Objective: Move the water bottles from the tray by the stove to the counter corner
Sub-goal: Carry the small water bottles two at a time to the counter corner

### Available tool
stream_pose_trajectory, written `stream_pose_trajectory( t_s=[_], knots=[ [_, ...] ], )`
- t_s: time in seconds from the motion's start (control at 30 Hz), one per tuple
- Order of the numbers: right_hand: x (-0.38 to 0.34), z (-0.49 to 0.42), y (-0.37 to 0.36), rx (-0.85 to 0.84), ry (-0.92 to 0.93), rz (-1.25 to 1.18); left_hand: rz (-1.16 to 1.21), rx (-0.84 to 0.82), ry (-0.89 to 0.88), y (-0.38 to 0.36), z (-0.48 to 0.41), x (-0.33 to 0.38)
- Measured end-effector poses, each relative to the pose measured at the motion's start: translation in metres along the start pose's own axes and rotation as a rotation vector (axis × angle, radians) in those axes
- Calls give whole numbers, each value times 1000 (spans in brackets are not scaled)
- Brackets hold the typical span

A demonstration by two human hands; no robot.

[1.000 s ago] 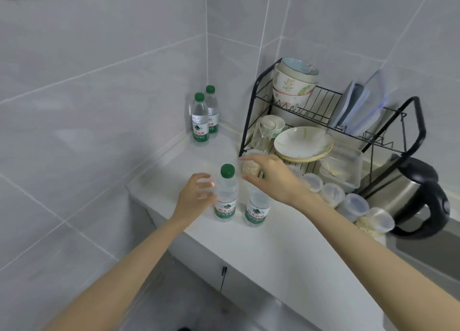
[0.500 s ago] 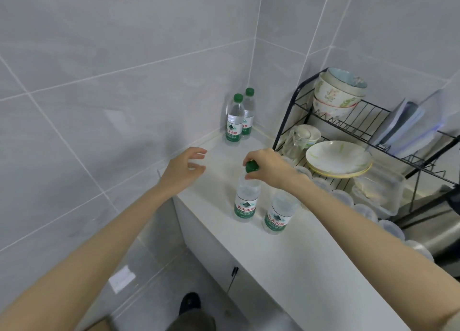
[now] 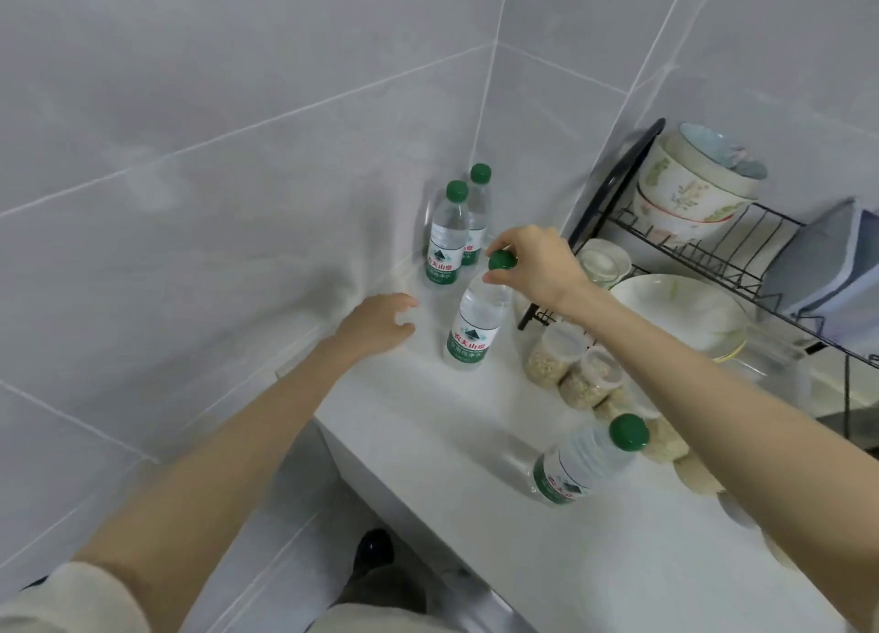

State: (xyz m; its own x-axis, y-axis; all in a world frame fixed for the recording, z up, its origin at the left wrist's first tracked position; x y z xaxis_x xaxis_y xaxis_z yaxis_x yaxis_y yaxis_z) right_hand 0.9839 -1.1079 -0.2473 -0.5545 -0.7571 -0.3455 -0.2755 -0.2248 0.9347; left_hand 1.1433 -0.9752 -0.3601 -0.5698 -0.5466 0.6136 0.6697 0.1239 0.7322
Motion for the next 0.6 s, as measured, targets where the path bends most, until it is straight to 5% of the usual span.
stream_pose_trajectory(
  t_s=[0.27, 0.37, 0.6],
  knots=[
    [33, -93, -16, 13, -129, 35, -249, -263, 62, -45, -63, -33],
    [43, -117, -15, 53, -171, 34, -453, -235, -8, -49, -78, -36],
    [62, -141, -15, 203, -288, -85, -522, -337, -56, -45, -104, -31]
  ],
)
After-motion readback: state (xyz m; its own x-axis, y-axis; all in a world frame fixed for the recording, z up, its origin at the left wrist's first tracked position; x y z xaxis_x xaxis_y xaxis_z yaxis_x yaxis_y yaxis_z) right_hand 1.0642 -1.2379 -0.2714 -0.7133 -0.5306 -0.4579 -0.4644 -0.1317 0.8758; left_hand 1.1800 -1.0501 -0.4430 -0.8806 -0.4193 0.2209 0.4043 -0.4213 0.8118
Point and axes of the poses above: each hand's wrist, its own z-axis away from the middle knuckle, its own y-axis out of the back of the hand, x = y × z, the point moved 3 cm from there along -z, towards the middle knuckle, and after that the axes turned 6 degrees about y, right-handed, at the moved point
